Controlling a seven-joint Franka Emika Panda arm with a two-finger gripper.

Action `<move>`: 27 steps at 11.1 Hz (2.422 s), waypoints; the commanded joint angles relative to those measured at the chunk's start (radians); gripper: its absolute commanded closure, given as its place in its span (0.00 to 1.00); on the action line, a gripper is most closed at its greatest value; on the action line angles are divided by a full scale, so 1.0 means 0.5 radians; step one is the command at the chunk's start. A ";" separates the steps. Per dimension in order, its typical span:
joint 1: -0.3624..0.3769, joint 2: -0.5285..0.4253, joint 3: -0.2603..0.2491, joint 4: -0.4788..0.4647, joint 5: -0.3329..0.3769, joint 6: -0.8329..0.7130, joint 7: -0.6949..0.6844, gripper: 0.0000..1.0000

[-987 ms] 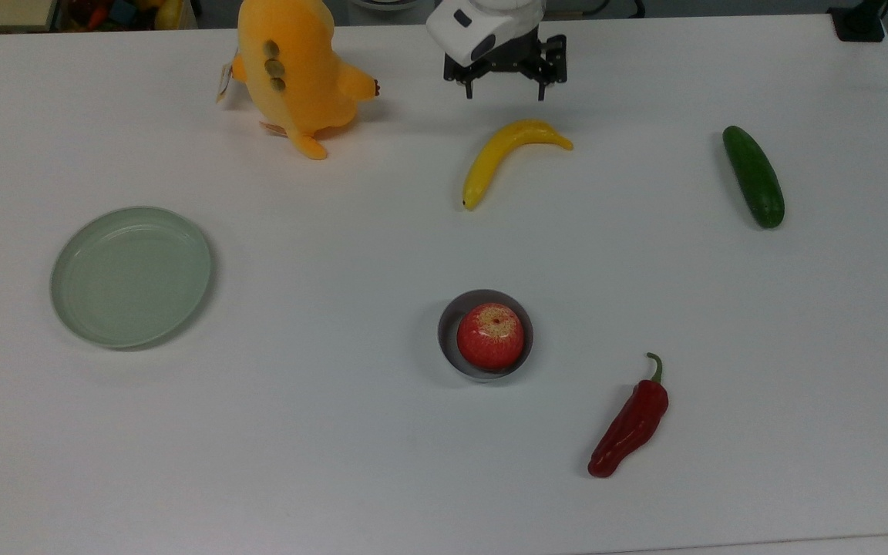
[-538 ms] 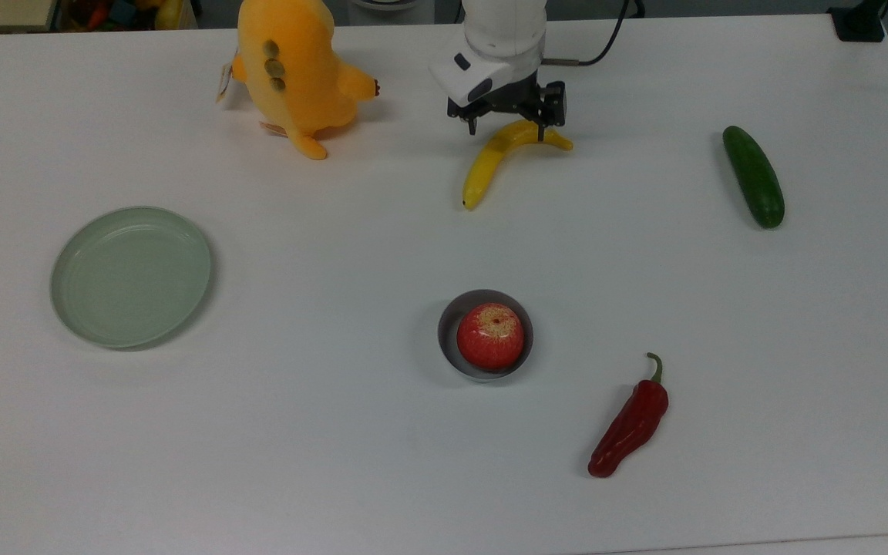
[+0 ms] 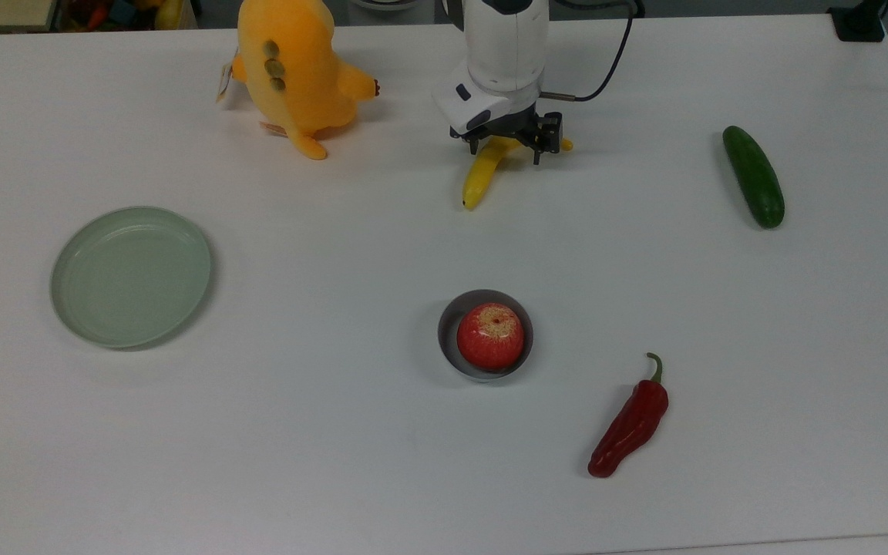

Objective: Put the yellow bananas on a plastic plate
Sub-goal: 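Lower the gripper and close it on the yellow banana, then lift the banana and carry it over the pale green plate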

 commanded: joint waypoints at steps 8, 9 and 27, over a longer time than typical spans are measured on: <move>0.017 -0.033 -0.002 0.008 -0.149 -0.024 0.048 1.00; 0.008 -0.048 -0.002 0.042 -0.149 -0.076 0.045 1.00; -0.391 -0.036 -0.329 1.315 0.099 -1.214 -0.706 1.00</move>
